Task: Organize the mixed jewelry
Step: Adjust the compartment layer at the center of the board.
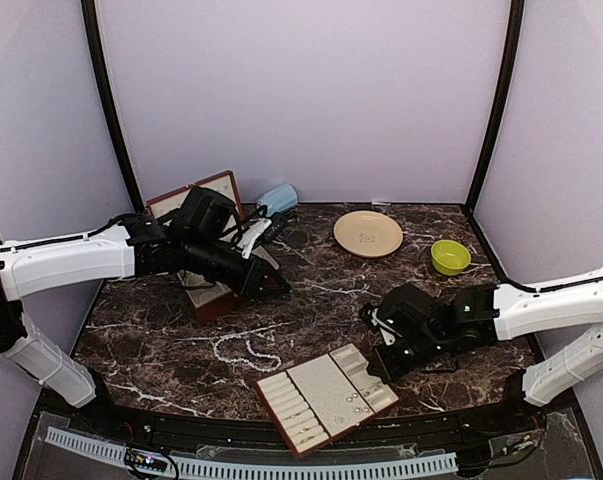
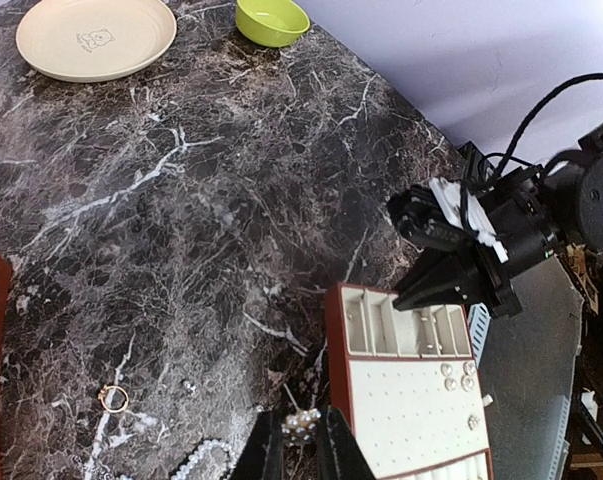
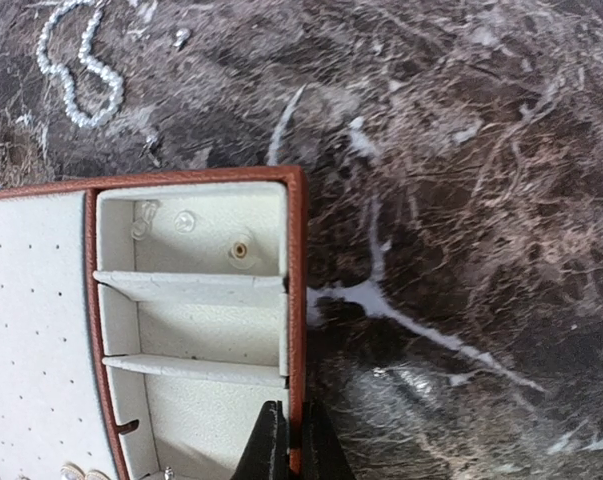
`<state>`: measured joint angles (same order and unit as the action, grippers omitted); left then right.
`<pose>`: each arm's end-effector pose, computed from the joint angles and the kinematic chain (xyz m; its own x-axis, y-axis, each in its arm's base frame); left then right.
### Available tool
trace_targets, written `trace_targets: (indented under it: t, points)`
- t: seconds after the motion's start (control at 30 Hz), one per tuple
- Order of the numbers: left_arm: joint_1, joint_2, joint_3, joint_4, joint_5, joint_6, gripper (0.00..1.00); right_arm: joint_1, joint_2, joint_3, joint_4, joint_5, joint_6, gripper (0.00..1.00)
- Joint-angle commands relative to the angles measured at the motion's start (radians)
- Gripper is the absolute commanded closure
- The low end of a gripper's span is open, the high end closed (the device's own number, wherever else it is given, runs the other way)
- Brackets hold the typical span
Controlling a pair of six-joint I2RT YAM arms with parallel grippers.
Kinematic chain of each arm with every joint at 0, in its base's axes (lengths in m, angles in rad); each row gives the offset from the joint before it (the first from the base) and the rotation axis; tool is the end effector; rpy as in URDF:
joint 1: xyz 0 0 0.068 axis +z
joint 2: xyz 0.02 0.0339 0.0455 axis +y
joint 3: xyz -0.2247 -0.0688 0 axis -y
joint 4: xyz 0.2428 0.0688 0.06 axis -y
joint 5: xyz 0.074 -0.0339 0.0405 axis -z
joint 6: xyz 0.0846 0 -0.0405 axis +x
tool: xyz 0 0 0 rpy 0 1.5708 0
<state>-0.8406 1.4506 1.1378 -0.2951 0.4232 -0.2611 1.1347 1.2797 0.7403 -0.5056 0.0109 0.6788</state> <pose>0.2186 -0.2963 0.2326 -0.6015 0.3189 -0.7325 0.7752 0.4548 -0.4385 0.1167 0.2482 0.1183 -0.8520 -0.3419 -0.3966 -0.4743 0.8248 0.3078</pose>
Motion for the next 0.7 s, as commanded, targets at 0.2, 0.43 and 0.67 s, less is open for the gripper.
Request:
trace_targets:
  t: [0.2, 0.43, 0.67]
  points:
    - [0.012, -0.044, -0.025, -0.006, 0.023, 0.021, 0.89, 0.105, 0.157, 0.064, 0.053, 0.072, 0.117, 1.00]
    - [0.014, -0.041, -0.026, -0.030, 0.029, 0.028, 0.90, 0.108, 0.268, 0.141, -0.021, 0.130, 0.116, 1.00]
    - [0.016, -0.046, -0.031, -0.033, 0.035, 0.029, 0.90, 0.108, 0.342, 0.169, -0.011, 0.117, 0.109, 1.00]
